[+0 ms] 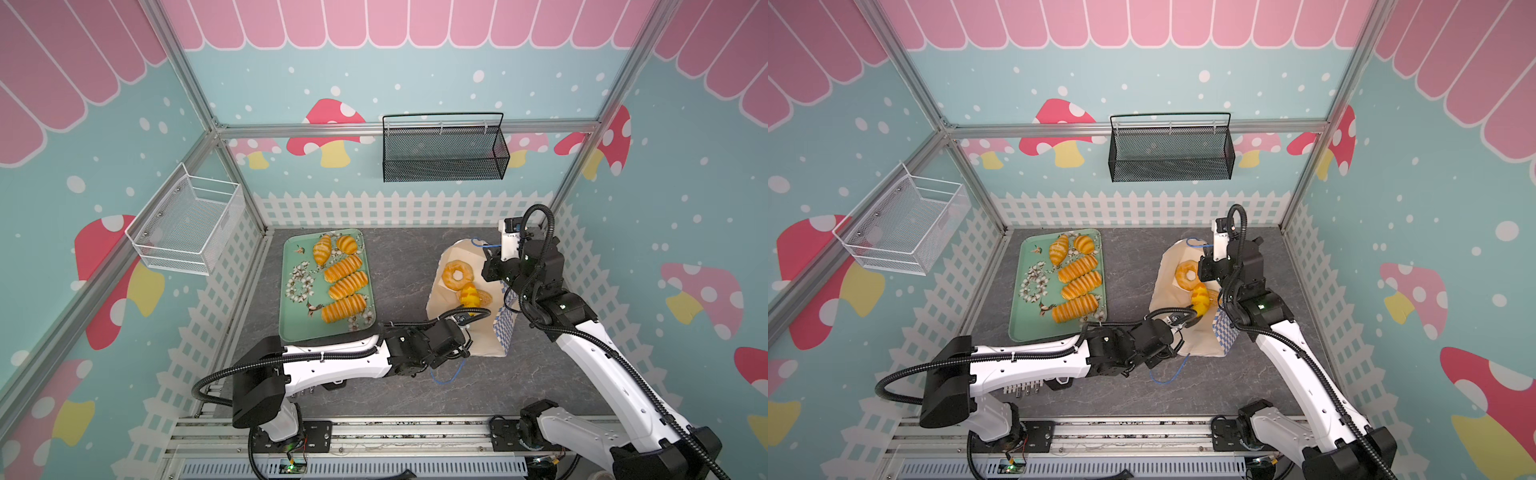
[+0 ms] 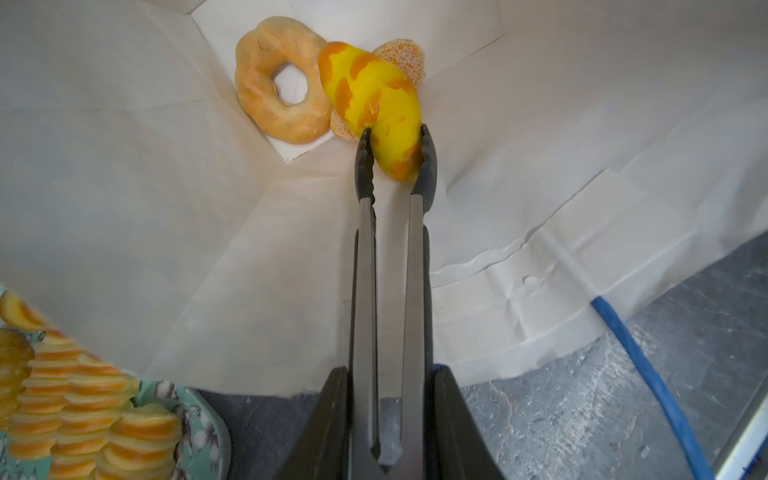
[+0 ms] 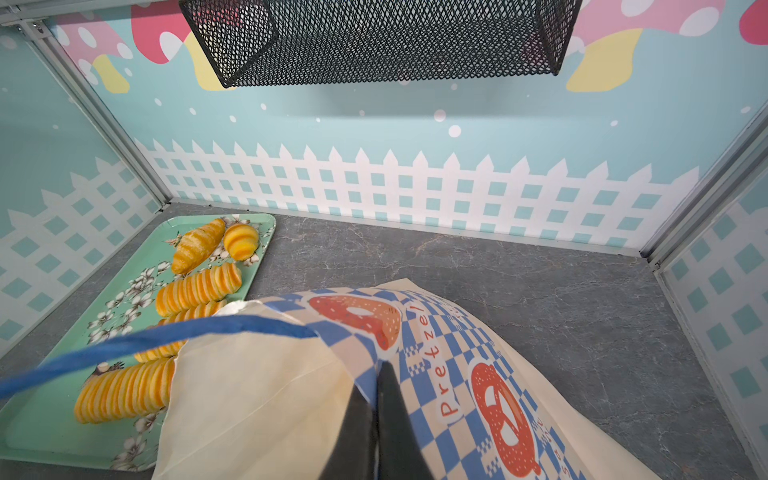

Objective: Take the fake bread out of the paper bag

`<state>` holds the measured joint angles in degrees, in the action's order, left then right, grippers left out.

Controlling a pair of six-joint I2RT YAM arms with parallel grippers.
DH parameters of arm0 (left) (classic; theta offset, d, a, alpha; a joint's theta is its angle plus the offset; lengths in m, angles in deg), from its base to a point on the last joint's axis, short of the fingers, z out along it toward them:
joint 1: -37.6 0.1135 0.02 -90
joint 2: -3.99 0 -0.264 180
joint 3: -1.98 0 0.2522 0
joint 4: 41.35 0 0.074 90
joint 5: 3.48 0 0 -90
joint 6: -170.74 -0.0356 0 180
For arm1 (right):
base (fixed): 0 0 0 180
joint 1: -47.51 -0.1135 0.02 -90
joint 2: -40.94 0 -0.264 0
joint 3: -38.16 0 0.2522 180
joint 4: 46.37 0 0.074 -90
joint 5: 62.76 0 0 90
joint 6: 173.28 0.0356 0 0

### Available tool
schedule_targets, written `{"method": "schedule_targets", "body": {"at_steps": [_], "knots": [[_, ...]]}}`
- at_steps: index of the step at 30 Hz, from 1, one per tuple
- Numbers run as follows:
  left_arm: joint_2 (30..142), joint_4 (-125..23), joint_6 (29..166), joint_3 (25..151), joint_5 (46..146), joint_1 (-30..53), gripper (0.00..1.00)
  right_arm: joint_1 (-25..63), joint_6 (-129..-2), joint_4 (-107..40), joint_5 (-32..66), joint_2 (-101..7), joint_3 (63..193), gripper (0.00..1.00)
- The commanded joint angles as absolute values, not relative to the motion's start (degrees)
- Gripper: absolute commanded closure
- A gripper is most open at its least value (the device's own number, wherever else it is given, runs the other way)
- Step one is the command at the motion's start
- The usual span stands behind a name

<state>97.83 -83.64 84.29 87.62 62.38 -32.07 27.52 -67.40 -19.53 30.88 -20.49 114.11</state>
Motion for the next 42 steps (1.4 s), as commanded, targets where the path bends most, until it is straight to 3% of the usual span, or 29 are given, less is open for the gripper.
{"method": "schedule_targets", "body": {"at_steps": [1, 14, 25, 37, 42], "knots": [[98.2, -87.7, 88.0, 91.1, 64.1, -31.5, 0.82, 27.0, -67.3, -21.1, 31.0, -20.1, 113.4, 1.0], [95.7, -90.2, 93.2, 93.0, 66.3, -29.8, 0.62, 27.0, -67.3, -21.1, 30.4, -20.7, 113.6, 1.0], [94.1, -91.4, 97.8, 95.3, 67.1, -28.5, 0.66, 26.9, -67.2, -21.4, 30.1, -21.2, 113.9, 1.0], [94.6, -91.8, 104.6, 96.9, 71.8, -25.4, 0.61, 26.7, -67.4, -21.8, 29.9, -21.6, 114.0, 1.0], [95.8, -92.2, 107.8, 97.0, 69.3, -24.6, 0.6, 26.6, -67.3, -21.7, 29.8, -21.3, 113.7, 1.0]]}}
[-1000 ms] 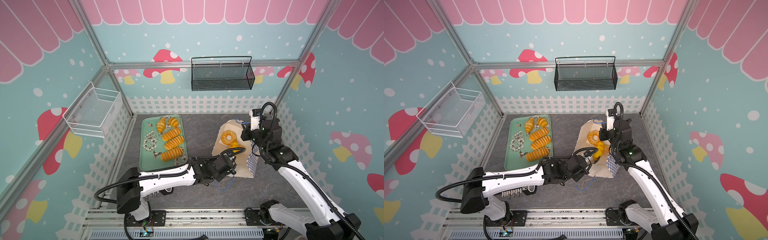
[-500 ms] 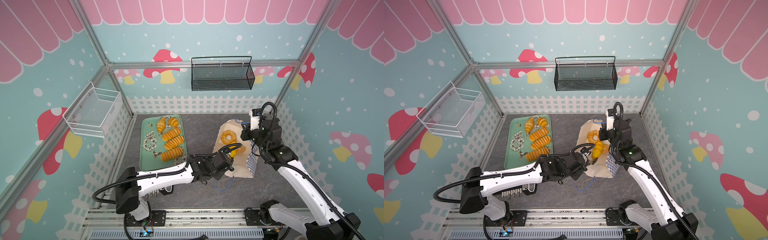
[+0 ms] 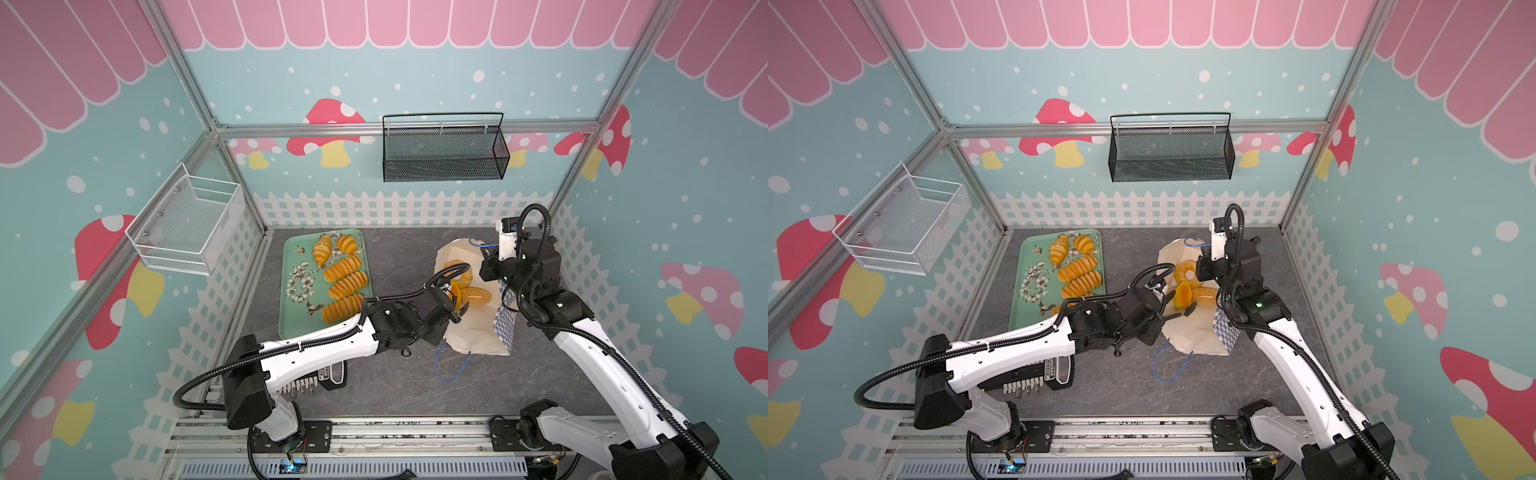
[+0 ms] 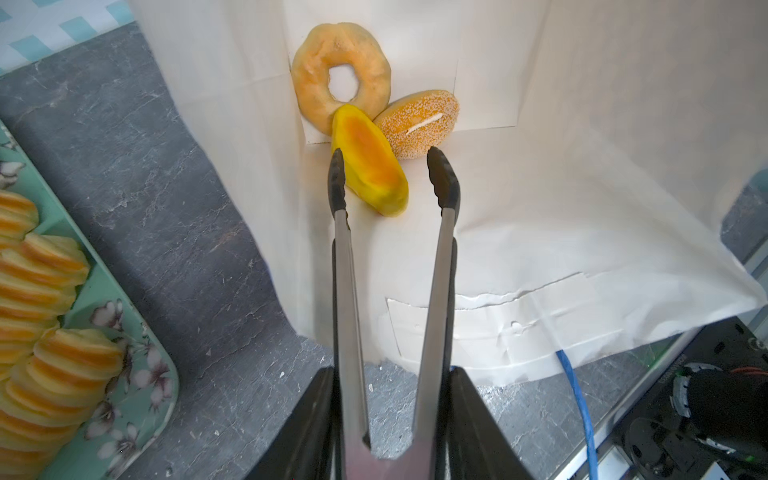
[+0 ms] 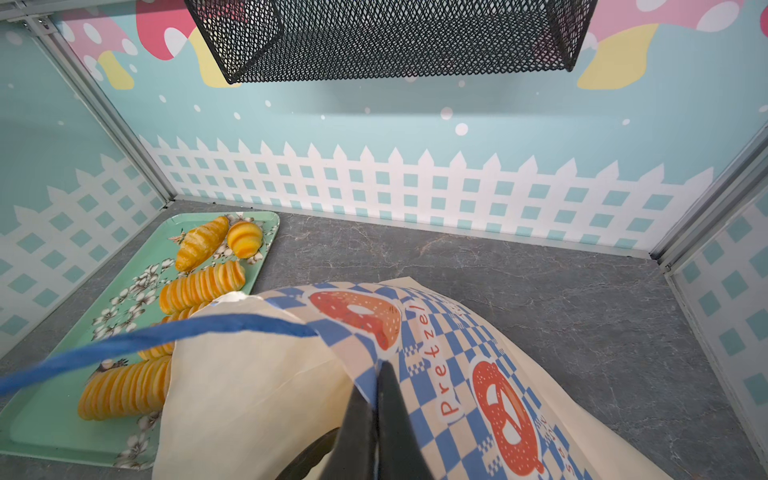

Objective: Take the fake bread out of the paper bag

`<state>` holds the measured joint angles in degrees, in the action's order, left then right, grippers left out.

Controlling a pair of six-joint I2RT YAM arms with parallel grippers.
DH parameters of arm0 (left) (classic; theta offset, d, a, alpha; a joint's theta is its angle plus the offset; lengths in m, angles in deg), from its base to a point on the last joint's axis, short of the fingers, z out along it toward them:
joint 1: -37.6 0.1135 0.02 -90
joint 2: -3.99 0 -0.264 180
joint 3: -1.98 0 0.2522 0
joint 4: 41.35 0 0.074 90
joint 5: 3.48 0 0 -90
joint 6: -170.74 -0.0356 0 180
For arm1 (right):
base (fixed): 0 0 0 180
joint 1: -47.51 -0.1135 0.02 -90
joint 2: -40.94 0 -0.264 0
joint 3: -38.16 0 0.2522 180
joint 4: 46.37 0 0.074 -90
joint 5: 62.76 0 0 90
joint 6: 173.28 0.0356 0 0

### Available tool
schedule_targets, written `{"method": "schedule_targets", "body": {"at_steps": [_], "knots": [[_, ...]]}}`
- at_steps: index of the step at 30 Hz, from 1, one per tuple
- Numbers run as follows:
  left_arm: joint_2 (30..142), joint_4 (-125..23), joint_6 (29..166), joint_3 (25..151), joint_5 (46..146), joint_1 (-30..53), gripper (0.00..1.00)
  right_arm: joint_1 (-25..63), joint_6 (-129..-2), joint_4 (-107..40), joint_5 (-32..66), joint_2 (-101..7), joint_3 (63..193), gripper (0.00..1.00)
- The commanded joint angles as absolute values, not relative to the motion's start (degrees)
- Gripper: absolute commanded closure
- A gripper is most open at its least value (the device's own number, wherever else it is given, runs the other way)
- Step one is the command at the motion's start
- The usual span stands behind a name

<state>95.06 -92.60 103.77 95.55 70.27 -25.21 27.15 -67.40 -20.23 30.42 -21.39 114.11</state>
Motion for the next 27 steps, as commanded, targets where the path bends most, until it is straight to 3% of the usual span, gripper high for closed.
{"method": "schedule_targets", "body": {"at_steps": [1, 12, 27], "knots": [[96.0, -92.2, 108.6, 97.1, 69.1, -24.2, 0.6, 26.6, -67.3, -21.7, 29.7, -21.4, 113.7, 1.0], [100.6, -94.2, 115.0, 99.4, 70.7, -20.3, 0.6, 25.9, -66.5, -22.4, 29.4, -21.4, 112.6, 1.0], [99.8, -81.8, 115.1, 96.6, 78.8, -19.7, 0.66, 24.9, -66.0, -23.1, 29.0, -21.3, 110.7, 1.0]]}}
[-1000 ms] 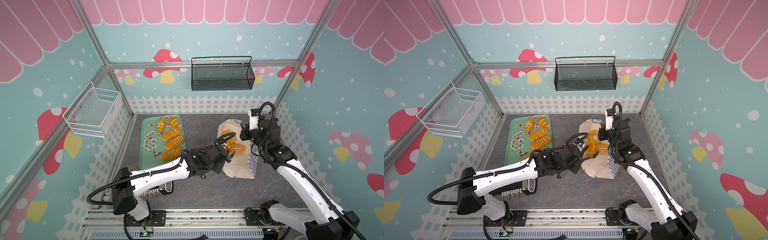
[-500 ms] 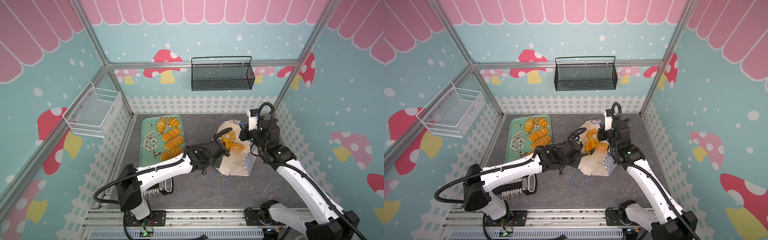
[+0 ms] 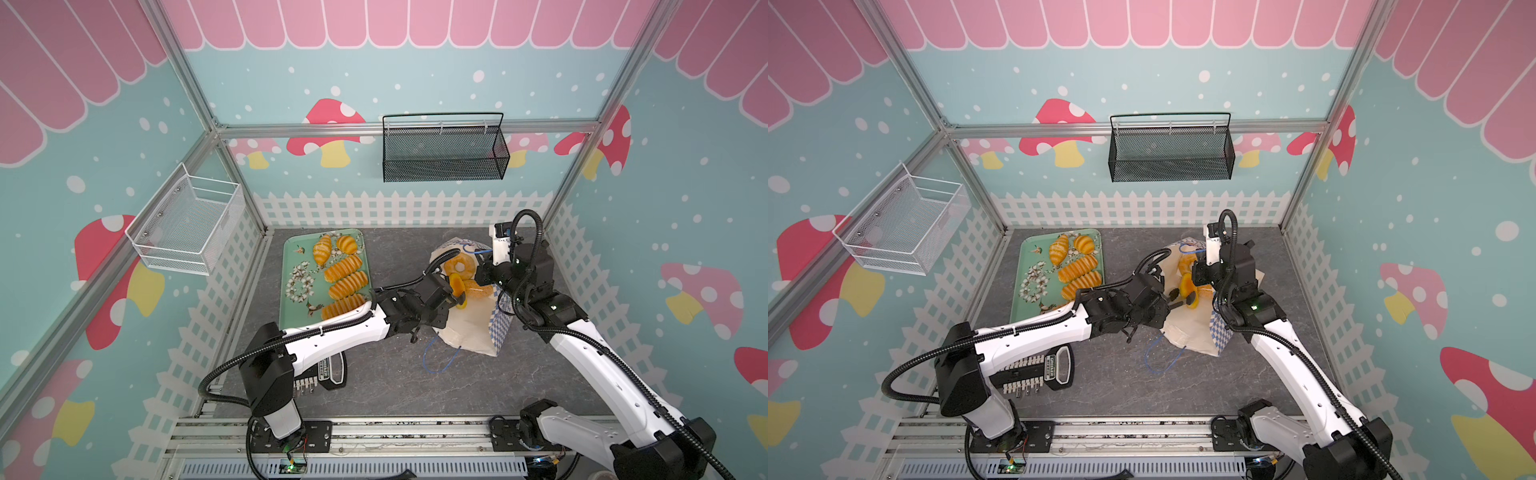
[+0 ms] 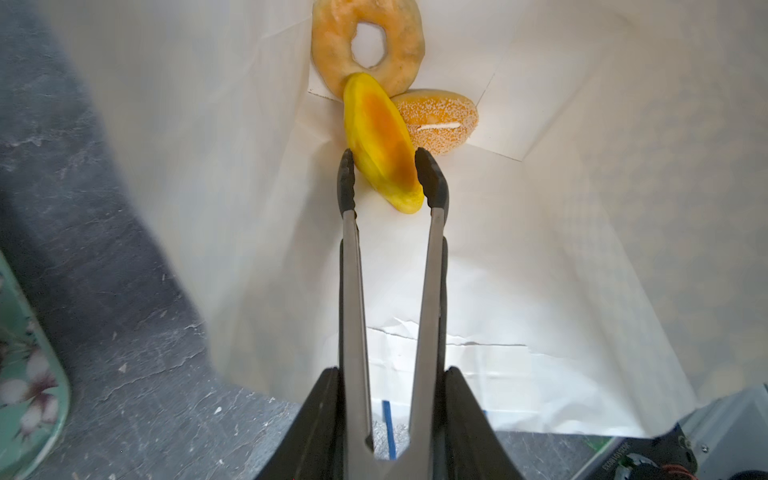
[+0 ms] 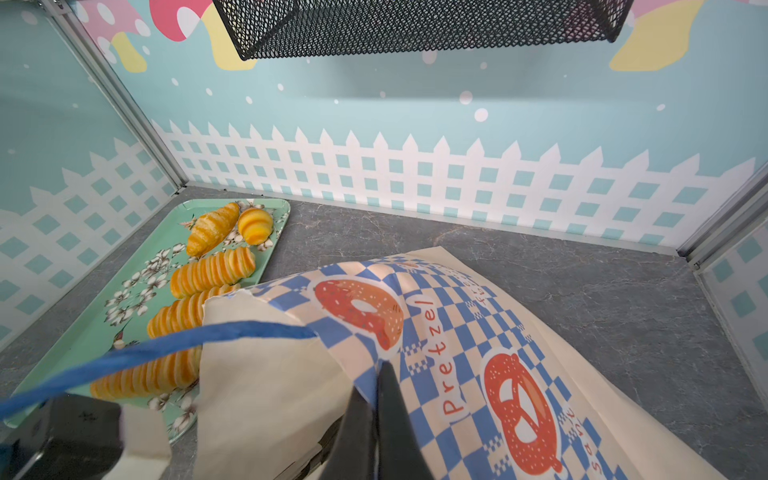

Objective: Take the fake bread out of the paper bag

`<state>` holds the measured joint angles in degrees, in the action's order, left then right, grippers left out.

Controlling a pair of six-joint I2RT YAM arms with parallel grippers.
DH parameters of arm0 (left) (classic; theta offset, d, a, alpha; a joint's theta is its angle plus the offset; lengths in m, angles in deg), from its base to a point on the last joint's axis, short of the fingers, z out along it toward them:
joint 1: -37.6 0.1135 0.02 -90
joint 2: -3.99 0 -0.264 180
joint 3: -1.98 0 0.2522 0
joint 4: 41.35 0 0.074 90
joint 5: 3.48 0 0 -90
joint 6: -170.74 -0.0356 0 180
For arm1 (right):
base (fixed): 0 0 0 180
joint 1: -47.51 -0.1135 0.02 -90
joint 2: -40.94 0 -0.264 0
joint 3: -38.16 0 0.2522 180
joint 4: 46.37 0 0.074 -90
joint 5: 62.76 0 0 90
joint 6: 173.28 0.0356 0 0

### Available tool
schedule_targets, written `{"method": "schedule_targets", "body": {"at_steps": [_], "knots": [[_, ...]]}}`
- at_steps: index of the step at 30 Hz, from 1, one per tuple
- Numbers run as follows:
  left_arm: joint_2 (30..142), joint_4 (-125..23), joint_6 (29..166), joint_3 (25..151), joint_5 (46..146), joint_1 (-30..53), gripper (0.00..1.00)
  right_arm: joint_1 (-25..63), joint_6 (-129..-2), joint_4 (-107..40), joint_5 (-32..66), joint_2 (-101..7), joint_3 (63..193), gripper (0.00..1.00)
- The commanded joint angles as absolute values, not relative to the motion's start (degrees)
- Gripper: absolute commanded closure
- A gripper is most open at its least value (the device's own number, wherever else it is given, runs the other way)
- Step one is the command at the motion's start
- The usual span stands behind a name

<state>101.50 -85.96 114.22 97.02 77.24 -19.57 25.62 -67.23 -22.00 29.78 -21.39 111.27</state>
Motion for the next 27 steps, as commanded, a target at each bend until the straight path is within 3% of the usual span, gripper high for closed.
{"method": "schedule_targets", "body": {"at_steps": [1, 14, 27], "knots": [[99.5, -81.4, 114.8, 96.2, 78.7, -19.7, 0.67, 24.8, -66.0, -23.2, 29.1, -21.4, 110.7, 1.0], [97.7, -73.4, 114.7, 92.7, 78.0, -21.1, 0.7, 23.4, -65.9, -23.1, 29.9, -22.5, 111.7, 1.0], [96.6, -74.9, 126.9, 88.7, 71.8, -18.0, 0.67, 21.9, -66.1, -23.1, 30.0, -24.0, 112.7, 1.0]]}}
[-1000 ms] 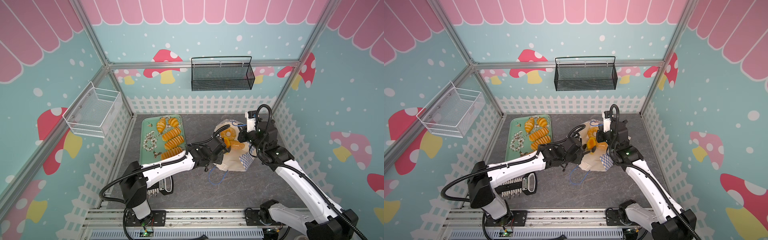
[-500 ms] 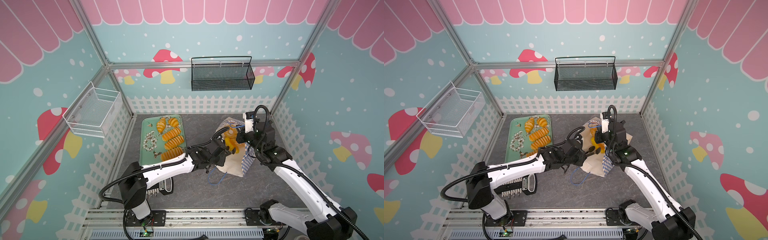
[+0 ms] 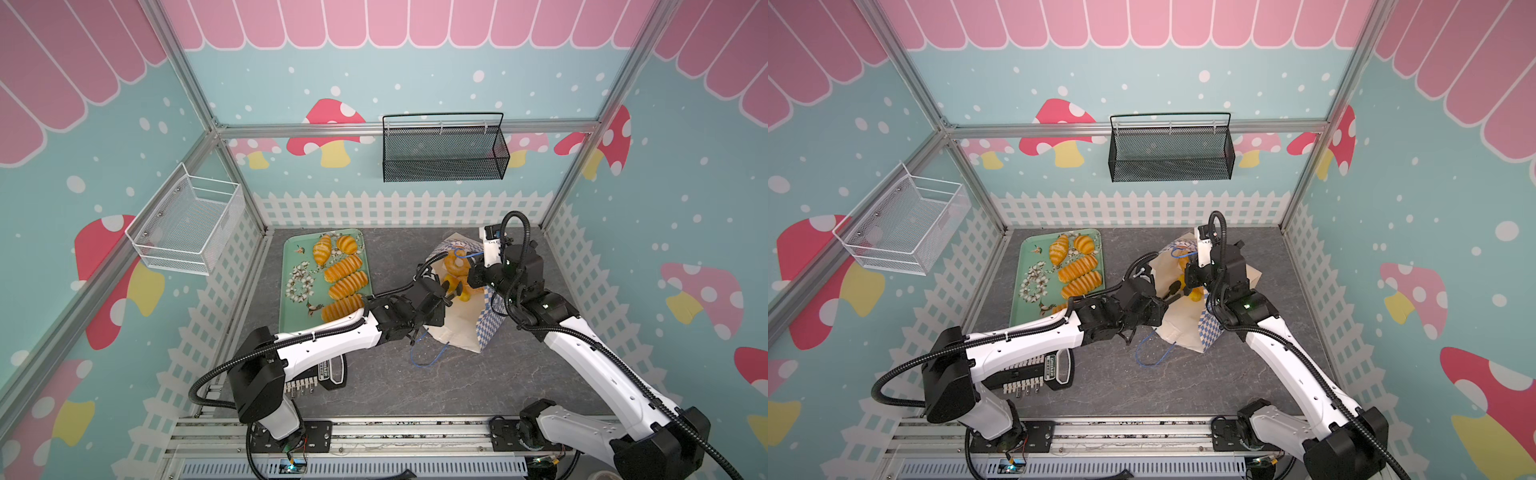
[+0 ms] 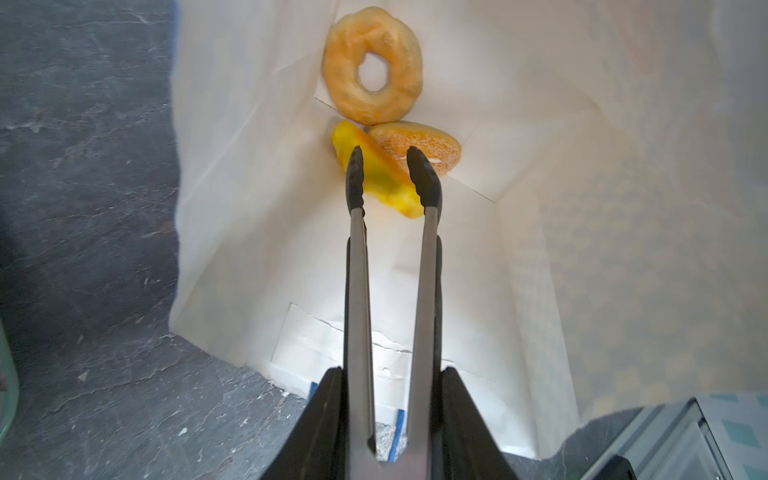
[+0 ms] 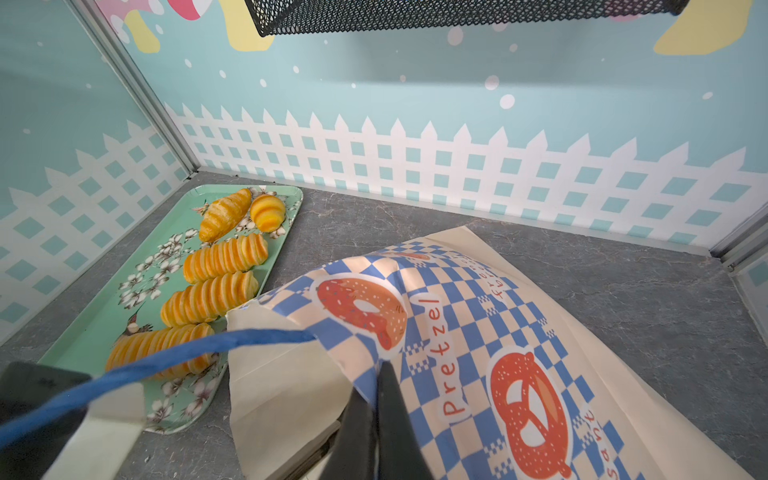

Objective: Take the fake bread out of the paper bag
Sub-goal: 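Lift the small yellow bread out of the bag with the left gripper's tongs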

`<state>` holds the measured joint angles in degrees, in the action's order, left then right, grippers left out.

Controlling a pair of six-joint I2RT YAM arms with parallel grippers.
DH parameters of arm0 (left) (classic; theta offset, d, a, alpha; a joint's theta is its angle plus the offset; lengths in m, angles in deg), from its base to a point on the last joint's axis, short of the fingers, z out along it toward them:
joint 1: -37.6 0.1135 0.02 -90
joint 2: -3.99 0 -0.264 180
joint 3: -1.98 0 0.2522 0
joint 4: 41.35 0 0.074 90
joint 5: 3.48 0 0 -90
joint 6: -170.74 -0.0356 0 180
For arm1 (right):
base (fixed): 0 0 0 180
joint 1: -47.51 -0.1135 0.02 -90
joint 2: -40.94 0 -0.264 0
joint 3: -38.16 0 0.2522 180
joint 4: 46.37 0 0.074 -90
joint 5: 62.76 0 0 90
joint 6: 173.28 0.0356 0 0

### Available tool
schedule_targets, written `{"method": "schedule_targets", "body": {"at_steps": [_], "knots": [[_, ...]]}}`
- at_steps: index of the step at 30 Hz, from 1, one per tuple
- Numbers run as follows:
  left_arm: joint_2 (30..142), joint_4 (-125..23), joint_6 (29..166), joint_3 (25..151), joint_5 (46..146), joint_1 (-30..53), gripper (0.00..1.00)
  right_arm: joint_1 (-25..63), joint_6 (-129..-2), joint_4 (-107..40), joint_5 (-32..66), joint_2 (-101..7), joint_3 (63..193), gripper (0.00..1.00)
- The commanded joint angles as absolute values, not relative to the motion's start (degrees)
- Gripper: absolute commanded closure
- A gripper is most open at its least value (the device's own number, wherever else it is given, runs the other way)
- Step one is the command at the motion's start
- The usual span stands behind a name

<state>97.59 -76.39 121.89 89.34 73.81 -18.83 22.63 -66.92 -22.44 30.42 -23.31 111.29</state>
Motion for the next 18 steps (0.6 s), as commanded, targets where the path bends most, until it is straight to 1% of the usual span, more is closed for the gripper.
{"method": "schedule_targets", "body": {"at_steps": [1, 14, 18], "knots": [[96.7, -75.0, 127.4, 88.6, 71.8, -17.9, 0.67, 21.9, -66.1, -23.1, 30.0, -23.9, 112.7, 1.0], [99.4, -73.3, 133.1, 87.5, 73.4, -16.9, 0.66, 20.8, -66.1, -24.1, 29.5, -24.6, 113.1, 1.0], [101.5, -71.1, 135.7, 86.9, 75.9, -16.8, 0.66, 20.6, -66.1, -23.9, 29.7, -24.4, 112.9, 1.0]]}}
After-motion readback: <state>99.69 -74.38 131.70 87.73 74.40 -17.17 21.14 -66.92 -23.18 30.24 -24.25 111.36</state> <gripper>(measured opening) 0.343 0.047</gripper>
